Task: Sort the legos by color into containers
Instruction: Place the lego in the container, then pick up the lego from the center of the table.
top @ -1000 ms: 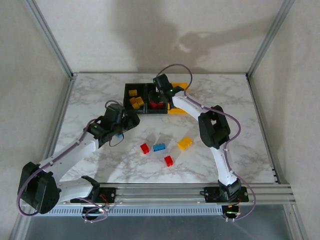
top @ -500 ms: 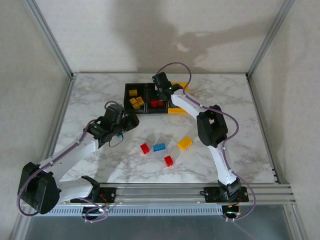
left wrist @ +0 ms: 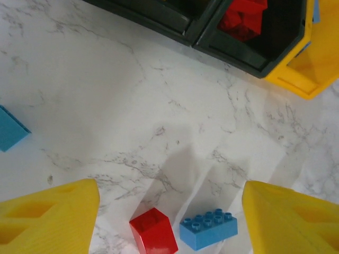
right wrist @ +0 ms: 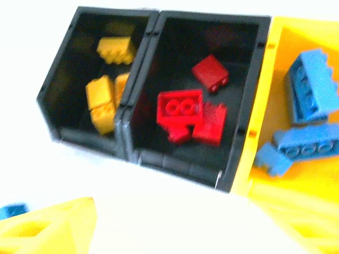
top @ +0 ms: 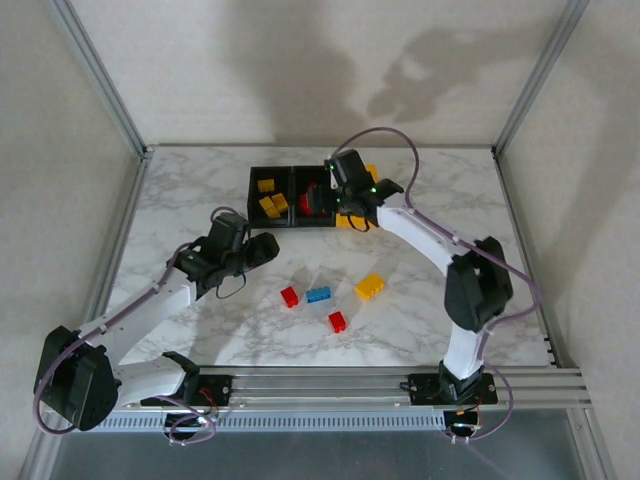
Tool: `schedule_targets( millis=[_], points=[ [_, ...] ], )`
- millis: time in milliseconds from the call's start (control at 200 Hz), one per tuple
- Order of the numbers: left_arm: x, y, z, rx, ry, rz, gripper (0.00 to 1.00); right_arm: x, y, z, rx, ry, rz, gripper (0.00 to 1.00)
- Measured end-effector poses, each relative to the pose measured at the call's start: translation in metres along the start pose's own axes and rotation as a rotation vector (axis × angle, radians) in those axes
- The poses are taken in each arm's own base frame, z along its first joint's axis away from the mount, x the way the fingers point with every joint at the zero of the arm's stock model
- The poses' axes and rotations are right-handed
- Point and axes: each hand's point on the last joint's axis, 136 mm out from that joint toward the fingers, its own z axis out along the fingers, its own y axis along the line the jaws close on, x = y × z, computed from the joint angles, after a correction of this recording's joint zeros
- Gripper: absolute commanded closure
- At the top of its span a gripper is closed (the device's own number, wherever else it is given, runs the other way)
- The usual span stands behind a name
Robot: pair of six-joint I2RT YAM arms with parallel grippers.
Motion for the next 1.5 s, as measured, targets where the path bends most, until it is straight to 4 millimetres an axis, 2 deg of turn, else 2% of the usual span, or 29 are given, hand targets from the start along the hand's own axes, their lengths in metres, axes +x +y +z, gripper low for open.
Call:
schedule_targets(
  millis=[100, 290, 471, 656, 826, 1141, 1307, 1412, 1497],
  points=[
    [0.009, 0.001, -0.004, 0.022, 0.026, 0.000, 0.28, 0.035, 0.010, -0.015, -0.039, 0.079, -0.005, 0.24],
    [0.034, 0.019, -0.018, 0.019, 0.084, -0.013, 0.26, 0.114, 0.021, -0.018, -0.065, 0.289, -0.013, 0.22],
    [0.058, 0.036, -0.030, 0.019, 0.127, -0.066, 0.26, 0.157, 0.034, -0.023, -0.086, 0.409, -0.013, 0.22],
    [0.075, 0.052, -0.030, -0.012, 0.163, -0.102, 0.26, 0.178, 0.051, -0.025, -0.115, 0.463, -0.018, 0.22],
    [0.080, 0.054, -0.029, -0.017, 0.176, -0.109, 0.25, 0.198, 0.058, -0.015, -0.104, 0.515, -0.026, 0.22],
    [0.084, 0.058, -0.027, -0.023, 0.188, -0.109, 0.25, 0.225, 0.047, 0.008, -0.041, 0.595, -0.021, 0.22],
    [0.086, 0.059, -0.026, -0.024, 0.192, -0.112, 0.25, 0.233, 0.042, 0.017, -0.002, 0.611, -0.022, 0.24],
    [0.087, 0.060, -0.025, -0.026, 0.193, -0.113, 0.25, 0.238, 0.040, 0.023, 0.015, 0.620, -0.023, 0.27],
    [0.089, 0.062, -0.024, -0.032, 0.198, -0.113, 0.25, 0.238, 0.040, 0.024, 0.024, 0.618, -0.023, 0.35]
  ],
)
